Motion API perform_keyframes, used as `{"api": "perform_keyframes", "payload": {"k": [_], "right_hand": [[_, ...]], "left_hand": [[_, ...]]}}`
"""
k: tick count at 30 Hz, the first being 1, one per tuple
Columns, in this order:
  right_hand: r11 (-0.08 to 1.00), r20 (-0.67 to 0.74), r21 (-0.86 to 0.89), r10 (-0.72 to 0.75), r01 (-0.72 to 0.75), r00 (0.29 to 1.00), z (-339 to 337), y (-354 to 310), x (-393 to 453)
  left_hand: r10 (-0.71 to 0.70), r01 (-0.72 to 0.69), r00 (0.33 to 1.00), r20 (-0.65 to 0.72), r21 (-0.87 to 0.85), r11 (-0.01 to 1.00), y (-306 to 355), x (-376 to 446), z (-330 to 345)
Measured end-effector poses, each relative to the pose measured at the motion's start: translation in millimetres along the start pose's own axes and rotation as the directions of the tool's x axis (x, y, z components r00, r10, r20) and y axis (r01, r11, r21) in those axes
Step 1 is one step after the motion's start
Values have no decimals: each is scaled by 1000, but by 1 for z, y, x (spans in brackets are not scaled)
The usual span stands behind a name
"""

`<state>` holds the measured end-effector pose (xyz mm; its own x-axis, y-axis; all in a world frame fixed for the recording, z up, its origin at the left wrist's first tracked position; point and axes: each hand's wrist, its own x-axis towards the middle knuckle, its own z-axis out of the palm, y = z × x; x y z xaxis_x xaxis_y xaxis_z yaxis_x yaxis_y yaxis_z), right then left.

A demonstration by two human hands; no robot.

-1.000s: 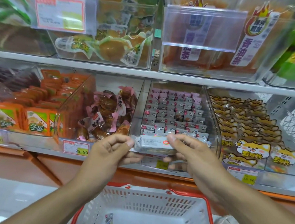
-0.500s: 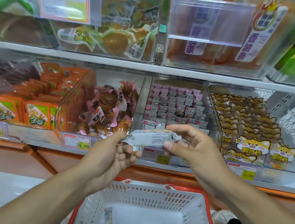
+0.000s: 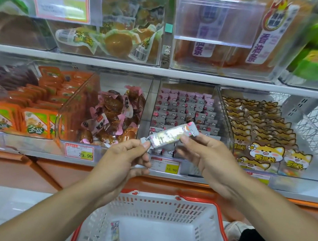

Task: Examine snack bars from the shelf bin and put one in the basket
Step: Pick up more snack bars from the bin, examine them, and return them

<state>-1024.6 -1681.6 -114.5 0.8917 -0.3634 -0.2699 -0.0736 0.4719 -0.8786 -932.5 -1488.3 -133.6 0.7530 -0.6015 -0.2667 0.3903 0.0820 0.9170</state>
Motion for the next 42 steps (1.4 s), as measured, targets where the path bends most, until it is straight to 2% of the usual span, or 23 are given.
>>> {"api": "perform_keyframes", "payload": {"k": [3,7,10,11,12,13,14,15,17,19,21,24,29,33,39,42], "right_hand": [[999,-24,20,-41,41,999,3,-8,3],[998,-36,-46,-35,33,999,5,-21,14],[985,-117,-69,-168,161,979,4,-37,25],[957,-178,-160,-270,243,946,2,-43,30],[889,-239,-340,-399,308,885,-2,-48,36],[773,-267,-551,-520,314,812,-7,-53,43],[637,-251,-721,-606,272,755,-12,-56,51],[523,-216,-823,-649,222,729,-16,-58,57],[395,-133,-894,-684,211,718,-22,-58,68],[343,-65,-902,-706,260,706,-26,-57,76],[322,-23,-905,-688,277,726,-28,-55,83],[257,19,-935,-650,243,760,-28,-52,91],[151,61,-970,-608,191,791,-25,-50,94],[205,73,-950,-590,236,804,-20,-57,94],[157,102,-959,-584,235,806,-20,-60,95],[148,78,-965,-624,215,778,-20,-62,99]], "left_hand": [[20,-20,1000,-13,31,999,-3,3,6],[167,-157,985,-43,176,972,-4,9,14],[254,-236,966,-45,248,940,-3,13,21],[290,-266,956,-39,297,917,-4,13,23],[333,-302,943,-18,380,874,-5,14,26],[375,-338,927,18,473,814,-6,14,27],[410,-375,910,67,558,740,-9,14,28],[439,-407,891,118,637,655,-12,14,29],[466,-441,858,214,772,458,-15,14,30],[454,-462,837,306,840,285,-18,13,31],[417,-490,823,386,853,177,-21,14,31],[343,-488,831,438,870,69,-24,15,30],[299,-482,841,451,876,33,-25,14,30],[305,-482,837,455,876,15,-26,13,30],[318,-492,826,466,871,1,-29,14,29],[318,-491,826,466,871,-2,-30,15,28]]}}
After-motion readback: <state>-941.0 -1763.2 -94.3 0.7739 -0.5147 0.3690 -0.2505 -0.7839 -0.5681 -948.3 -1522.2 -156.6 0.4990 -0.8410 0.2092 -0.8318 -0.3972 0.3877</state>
